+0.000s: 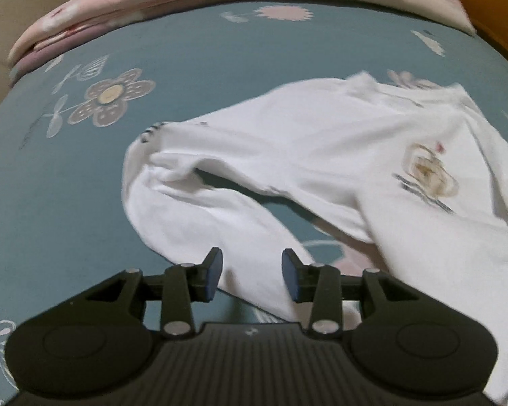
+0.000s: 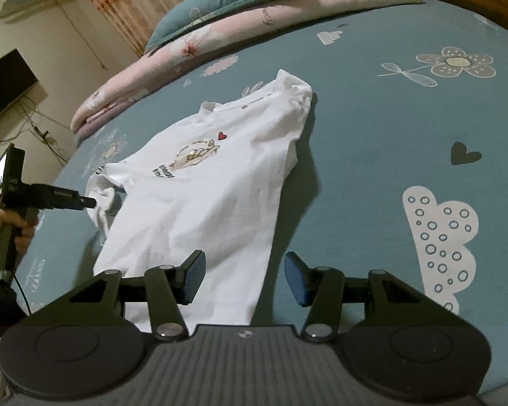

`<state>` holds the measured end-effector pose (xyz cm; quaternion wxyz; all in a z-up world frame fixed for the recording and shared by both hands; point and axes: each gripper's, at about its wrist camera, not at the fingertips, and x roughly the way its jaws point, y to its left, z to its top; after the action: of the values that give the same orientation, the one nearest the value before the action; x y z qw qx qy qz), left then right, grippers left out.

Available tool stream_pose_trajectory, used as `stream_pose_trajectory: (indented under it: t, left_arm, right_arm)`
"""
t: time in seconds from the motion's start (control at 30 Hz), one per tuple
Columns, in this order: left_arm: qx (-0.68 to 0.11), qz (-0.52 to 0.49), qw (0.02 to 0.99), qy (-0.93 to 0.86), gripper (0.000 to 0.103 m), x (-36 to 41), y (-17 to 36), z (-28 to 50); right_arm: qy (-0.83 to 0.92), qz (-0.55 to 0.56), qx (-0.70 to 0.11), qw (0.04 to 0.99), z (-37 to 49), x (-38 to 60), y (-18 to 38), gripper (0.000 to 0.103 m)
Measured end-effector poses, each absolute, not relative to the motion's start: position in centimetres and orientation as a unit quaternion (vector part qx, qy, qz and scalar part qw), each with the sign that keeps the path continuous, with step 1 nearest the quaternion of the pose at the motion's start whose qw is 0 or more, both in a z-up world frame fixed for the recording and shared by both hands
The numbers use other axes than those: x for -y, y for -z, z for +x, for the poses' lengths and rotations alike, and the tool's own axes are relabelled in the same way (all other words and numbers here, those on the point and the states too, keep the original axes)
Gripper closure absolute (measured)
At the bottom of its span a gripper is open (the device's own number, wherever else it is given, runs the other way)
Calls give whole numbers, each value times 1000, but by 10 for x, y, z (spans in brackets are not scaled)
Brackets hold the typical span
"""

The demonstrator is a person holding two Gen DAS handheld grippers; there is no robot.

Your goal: Fold clothes

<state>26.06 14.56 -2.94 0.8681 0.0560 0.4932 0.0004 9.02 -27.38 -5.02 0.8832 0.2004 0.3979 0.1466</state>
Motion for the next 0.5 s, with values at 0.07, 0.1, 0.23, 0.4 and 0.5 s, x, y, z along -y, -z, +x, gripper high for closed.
stream_pose_trajectory:
  t: [0.07, 0.1, 0.23, 0.4, 0.5]
  left_arm:
    - [-493, 60, 868, 13, 63, -137, 29, 255]
    - [-493, 63, 868, 19, 63, -133, 28, 252]
    - [-490, 69, 868, 41, 63, -119, 23, 240]
    - [-474, 50, 875, 87, 56, -94, 9, 215]
    - [-460, 32, 880, 113, 54, -77, 6, 201]
  right_arm:
    - [-146, 206, -398, 882, 89, 276, 51, 47]
    - [-145, 209, -399, 881, 89, 277, 52, 47]
    - [-151, 227, -397, 876, 88, 281, 55, 47]
    - [-165, 253, -394, 868, 92, 285, 65, 47]
    - [-169, 268, -400, 860, 99, 285, 77, 48]
